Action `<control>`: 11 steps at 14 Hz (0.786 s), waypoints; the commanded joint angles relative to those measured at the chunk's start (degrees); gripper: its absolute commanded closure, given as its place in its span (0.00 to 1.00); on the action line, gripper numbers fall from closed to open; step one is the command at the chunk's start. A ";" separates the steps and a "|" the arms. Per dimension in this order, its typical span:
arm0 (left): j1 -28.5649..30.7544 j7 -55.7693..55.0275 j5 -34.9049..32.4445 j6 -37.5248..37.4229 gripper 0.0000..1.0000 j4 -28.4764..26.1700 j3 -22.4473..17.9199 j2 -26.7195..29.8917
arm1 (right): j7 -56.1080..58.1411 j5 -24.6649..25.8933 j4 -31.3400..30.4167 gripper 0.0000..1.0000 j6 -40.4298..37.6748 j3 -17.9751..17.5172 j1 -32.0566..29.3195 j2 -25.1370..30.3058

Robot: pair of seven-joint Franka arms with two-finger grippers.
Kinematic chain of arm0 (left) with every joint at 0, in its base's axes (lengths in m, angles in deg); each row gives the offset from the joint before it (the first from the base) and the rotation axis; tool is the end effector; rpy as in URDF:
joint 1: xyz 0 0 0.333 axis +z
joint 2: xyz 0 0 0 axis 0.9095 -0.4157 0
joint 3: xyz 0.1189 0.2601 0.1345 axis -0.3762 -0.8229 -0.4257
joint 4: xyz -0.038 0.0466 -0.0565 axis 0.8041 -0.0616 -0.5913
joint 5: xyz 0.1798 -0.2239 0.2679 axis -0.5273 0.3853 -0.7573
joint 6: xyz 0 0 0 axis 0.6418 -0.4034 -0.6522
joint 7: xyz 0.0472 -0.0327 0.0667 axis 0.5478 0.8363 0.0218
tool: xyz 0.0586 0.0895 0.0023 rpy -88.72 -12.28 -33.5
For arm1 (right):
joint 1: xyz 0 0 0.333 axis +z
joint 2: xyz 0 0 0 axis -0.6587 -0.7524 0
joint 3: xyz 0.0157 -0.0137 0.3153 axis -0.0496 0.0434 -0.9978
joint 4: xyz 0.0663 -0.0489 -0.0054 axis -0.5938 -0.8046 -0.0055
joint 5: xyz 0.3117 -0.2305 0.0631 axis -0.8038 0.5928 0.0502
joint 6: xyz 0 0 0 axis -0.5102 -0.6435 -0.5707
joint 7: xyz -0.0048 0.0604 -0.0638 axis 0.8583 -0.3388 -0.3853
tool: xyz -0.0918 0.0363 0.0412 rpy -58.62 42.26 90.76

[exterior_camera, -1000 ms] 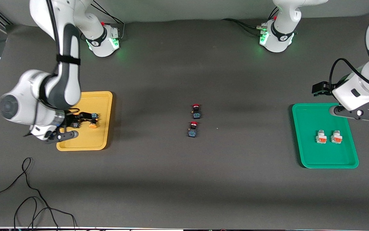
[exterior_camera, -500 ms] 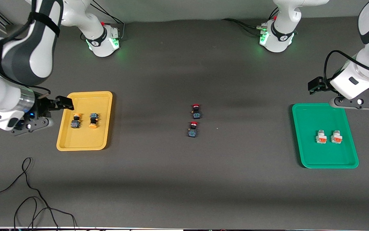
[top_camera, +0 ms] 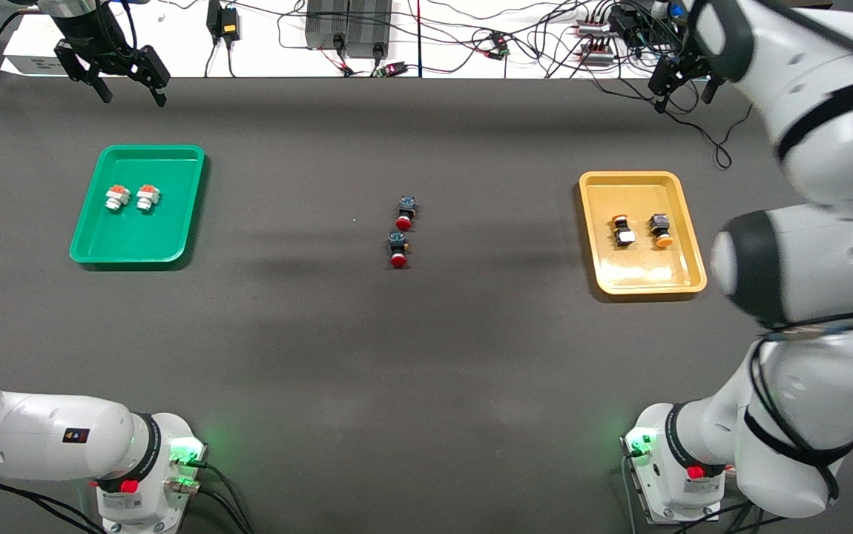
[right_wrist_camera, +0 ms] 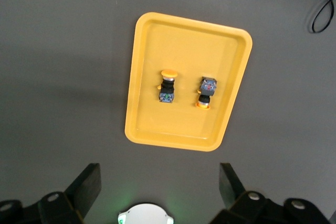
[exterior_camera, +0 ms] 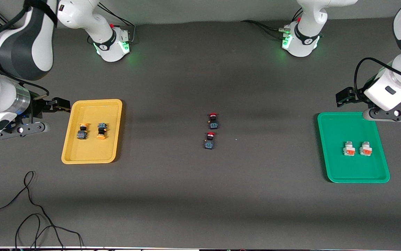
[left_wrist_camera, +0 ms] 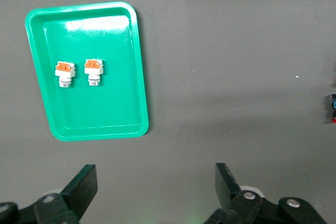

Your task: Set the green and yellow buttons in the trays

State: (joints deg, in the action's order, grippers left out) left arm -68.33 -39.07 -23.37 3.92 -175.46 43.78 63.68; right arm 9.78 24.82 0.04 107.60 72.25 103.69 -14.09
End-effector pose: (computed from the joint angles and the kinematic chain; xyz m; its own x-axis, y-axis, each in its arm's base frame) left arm 0.5555 -0.0545 0.5586 0.9934 -0.0670 -0.0930 -0.0695 -0.9973 -0.0244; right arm 0.5775 0.0422 0.5406 0.9591 0.1453 -0.2427 0.1640 -0.9847 0.0584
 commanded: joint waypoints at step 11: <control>-0.45 -0.91 0.31 0.47 0.00 -0.79 -0.52 0.24 | -10.74 10.68 -4.01 0.00 0.37 -61.14 -58.80 19.02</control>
State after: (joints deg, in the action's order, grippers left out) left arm -68.31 -39.14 -23.36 3.92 -175.49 43.66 63.27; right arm 0.57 33.93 -3.18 107.29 12.62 45.75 4.36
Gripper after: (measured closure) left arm 0.000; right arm 0.000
